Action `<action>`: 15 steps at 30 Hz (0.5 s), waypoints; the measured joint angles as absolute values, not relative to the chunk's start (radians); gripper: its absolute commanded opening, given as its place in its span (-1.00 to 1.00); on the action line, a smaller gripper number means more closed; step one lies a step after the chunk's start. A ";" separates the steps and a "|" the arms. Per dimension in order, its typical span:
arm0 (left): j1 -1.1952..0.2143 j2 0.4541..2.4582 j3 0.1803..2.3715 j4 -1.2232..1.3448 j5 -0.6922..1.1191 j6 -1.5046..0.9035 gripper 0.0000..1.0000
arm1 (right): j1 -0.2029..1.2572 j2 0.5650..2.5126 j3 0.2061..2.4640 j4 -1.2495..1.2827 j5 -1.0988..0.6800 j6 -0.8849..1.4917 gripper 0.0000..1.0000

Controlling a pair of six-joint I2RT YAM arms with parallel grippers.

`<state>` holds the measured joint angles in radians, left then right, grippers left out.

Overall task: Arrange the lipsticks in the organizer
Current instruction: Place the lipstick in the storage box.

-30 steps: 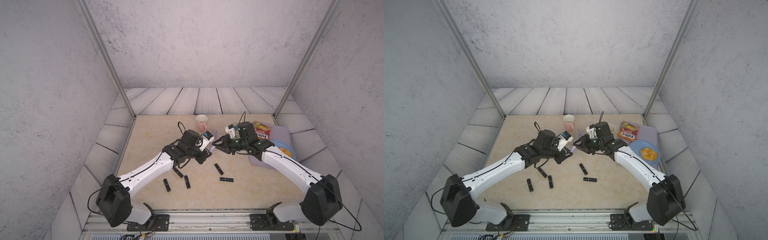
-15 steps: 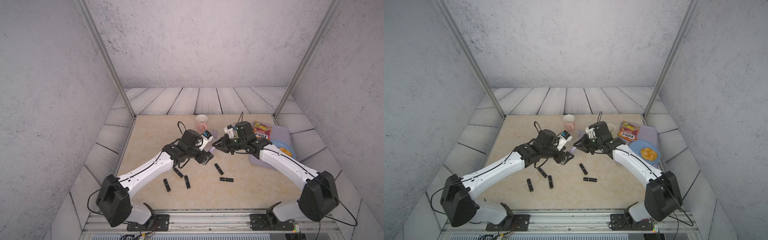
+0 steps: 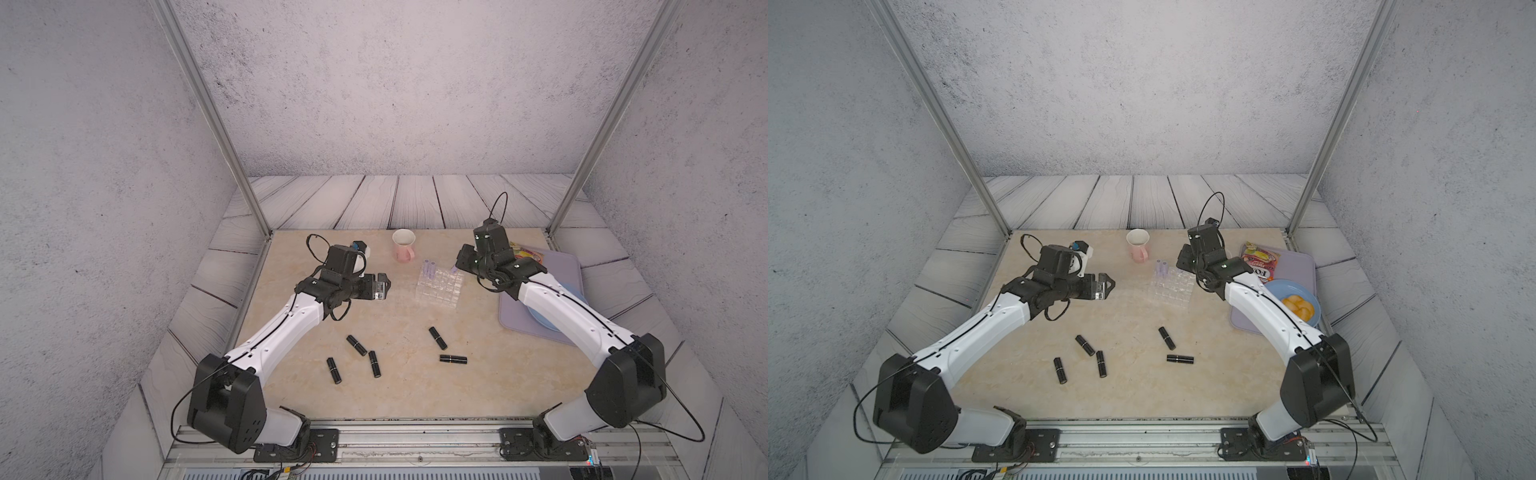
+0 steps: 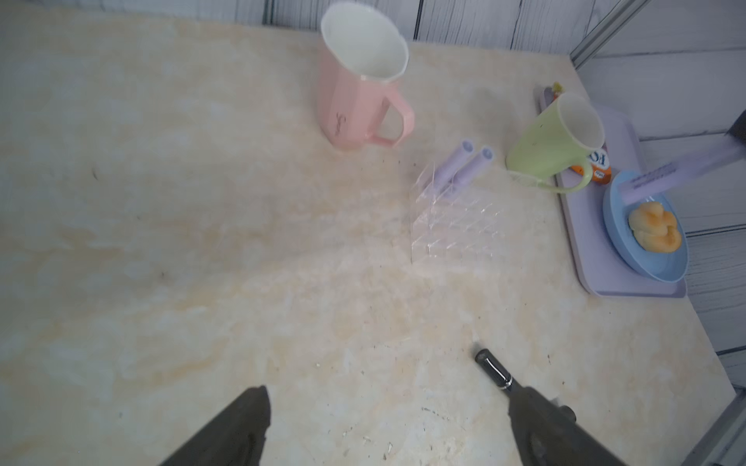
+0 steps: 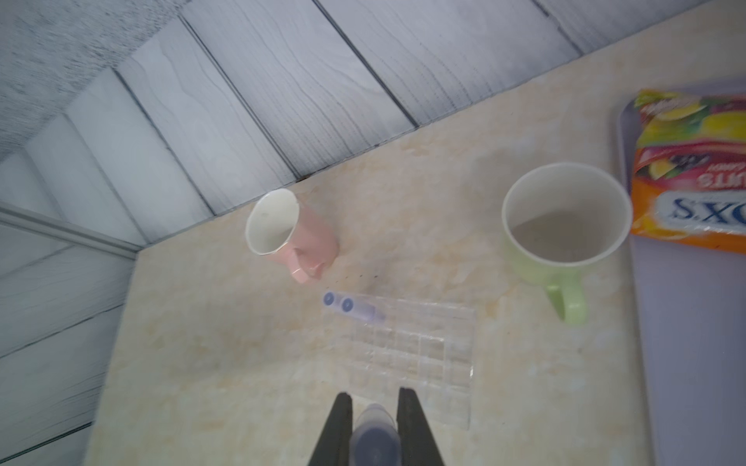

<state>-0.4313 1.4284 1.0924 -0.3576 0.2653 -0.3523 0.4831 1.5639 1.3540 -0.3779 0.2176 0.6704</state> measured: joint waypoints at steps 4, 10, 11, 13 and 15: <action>-0.414 1.475 1.077 -0.358 0.313 -0.366 0.94 | 0.510 1.676 1.382 -0.333 0.337 0.600 -0.99; -0.363 1.478 1.048 -0.355 0.350 -0.369 0.93 | 0.522 1.810 1.449 -0.290 0.375 0.552 -1.00; -0.358 1.478 1.048 -0.355 0.355 -0.370 0.93 | 0.523 1.822 1.456 -0.283 0.374 0.549 -1.00; -0.352 1.478 1.048 -0.354 0.368 -0.372 0.92 | 0.525 1.846 1.471 -0.270 0.374 0.545 -1.00; -0.349 1.480 1.048 -0.354 0.376 -0.375 0.91 | 0.529 1.864 1.482 -0.264 0.373 0.546 -1.00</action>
<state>-0.3489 1.4796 1.0481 -0.3538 0.3759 -0.3752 0.5293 1.8637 1.4822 -0.2638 0.3733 0.5457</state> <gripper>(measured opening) 0.960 0.181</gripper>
